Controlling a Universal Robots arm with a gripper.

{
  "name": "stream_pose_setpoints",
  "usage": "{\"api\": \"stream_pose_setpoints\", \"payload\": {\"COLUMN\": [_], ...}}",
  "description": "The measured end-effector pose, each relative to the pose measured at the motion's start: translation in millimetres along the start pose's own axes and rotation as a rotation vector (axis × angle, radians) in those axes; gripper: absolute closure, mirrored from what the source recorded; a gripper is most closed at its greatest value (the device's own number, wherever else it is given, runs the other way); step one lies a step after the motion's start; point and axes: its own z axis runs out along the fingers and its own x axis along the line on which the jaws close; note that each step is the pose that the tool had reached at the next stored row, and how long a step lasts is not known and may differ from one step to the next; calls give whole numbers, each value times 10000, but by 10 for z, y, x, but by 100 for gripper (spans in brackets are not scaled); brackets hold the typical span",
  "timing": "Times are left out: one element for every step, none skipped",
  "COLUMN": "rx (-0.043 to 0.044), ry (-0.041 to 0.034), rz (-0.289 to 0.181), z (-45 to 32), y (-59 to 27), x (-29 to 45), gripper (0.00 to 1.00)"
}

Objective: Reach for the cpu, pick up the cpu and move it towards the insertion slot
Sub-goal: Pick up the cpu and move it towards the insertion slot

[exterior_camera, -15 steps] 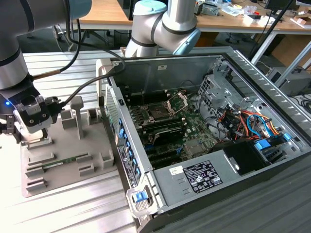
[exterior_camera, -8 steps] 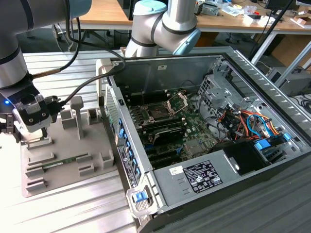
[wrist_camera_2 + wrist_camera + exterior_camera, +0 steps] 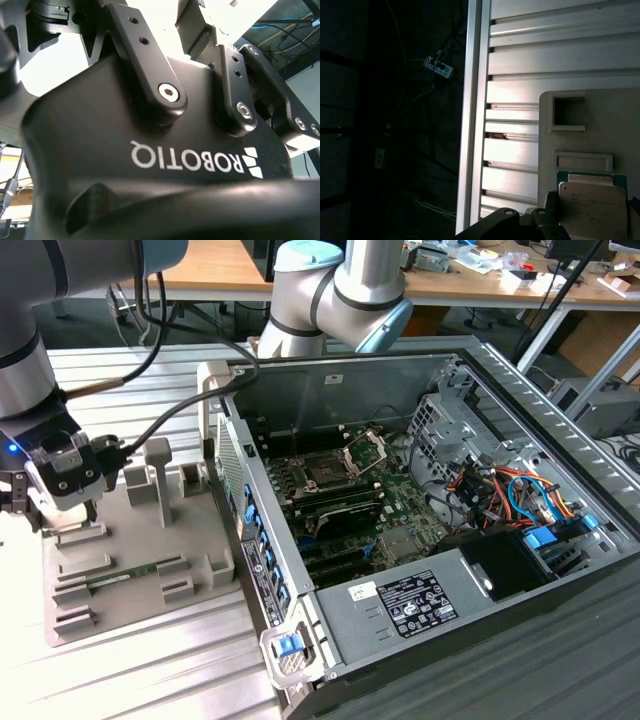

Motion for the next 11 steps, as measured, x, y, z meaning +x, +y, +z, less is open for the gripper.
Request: {"api": "stream_pose_setpoints", "payload": {"rx": [0, 0, 0, 0, 0, 0, 0, 0, 0, 0, 0], "ry": [0, 0, 0, 0, 0, 0, 0, 0, 0, 0, 0], "rz": [0, 0, 0, -1, -1, 0, 0, 0, 0, -1, 0], "z": [-3, -6, -9, -11, -13, -16, -19, -22, -25, -28, -30], "y": [0, 0, 0, 0, 0, 1, 1, 1, 1, 1, 1], "x": [0, 0, 0, 0, 0, 0, 0, 0, 0, 0, 0], "gripper": [45, 45, 45, 45, 45, 45, 45, 45, 45, 45, 45]}}
